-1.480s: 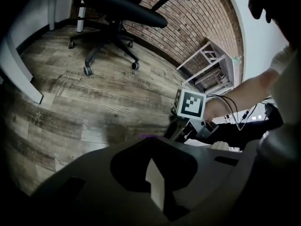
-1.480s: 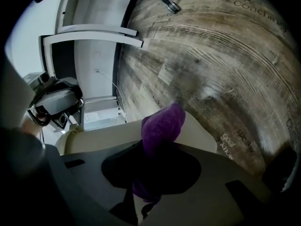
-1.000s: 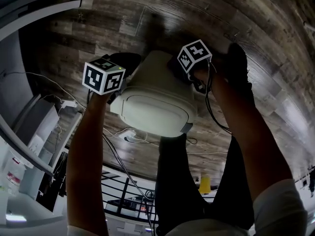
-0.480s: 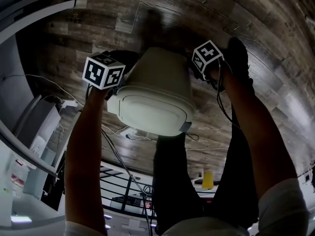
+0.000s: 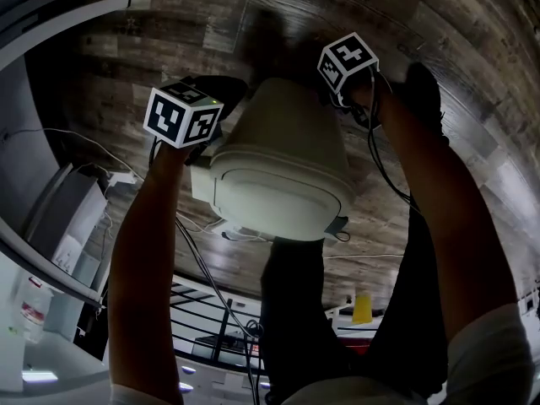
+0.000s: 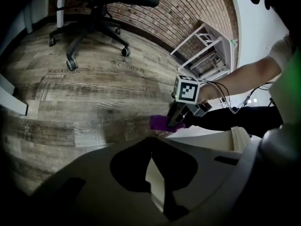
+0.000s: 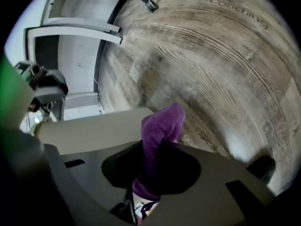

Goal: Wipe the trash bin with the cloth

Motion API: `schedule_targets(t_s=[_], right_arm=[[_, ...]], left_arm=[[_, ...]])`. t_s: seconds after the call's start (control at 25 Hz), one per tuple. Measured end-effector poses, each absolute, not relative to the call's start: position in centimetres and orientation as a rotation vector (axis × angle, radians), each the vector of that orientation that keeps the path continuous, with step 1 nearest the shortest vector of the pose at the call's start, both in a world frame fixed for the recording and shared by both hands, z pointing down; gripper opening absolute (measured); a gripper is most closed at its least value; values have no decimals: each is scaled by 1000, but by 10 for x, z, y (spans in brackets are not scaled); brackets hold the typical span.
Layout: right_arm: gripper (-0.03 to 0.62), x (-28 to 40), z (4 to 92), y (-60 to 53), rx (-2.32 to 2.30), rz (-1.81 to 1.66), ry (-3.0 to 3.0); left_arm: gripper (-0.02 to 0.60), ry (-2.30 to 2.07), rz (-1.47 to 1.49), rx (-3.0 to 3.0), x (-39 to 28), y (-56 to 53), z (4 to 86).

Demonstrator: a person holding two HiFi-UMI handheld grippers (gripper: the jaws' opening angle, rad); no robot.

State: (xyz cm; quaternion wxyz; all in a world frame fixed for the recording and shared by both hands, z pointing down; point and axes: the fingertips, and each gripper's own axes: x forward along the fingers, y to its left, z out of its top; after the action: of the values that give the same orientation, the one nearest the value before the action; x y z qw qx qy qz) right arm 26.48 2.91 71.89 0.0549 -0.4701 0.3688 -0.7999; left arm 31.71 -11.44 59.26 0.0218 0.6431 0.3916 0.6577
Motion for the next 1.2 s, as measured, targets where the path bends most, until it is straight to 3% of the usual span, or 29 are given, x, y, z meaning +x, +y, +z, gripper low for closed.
schedule_targets(t_s=[0.64,1.2], right_arm=[[97,278,751,-135,-1371,-2248,1351],[97,242,790,-47,-1343,-2426,1280]], left_arm=[[3,1308,2037,2049,305,-150,618],[3,1342,2008,2020,303,-129,627]])
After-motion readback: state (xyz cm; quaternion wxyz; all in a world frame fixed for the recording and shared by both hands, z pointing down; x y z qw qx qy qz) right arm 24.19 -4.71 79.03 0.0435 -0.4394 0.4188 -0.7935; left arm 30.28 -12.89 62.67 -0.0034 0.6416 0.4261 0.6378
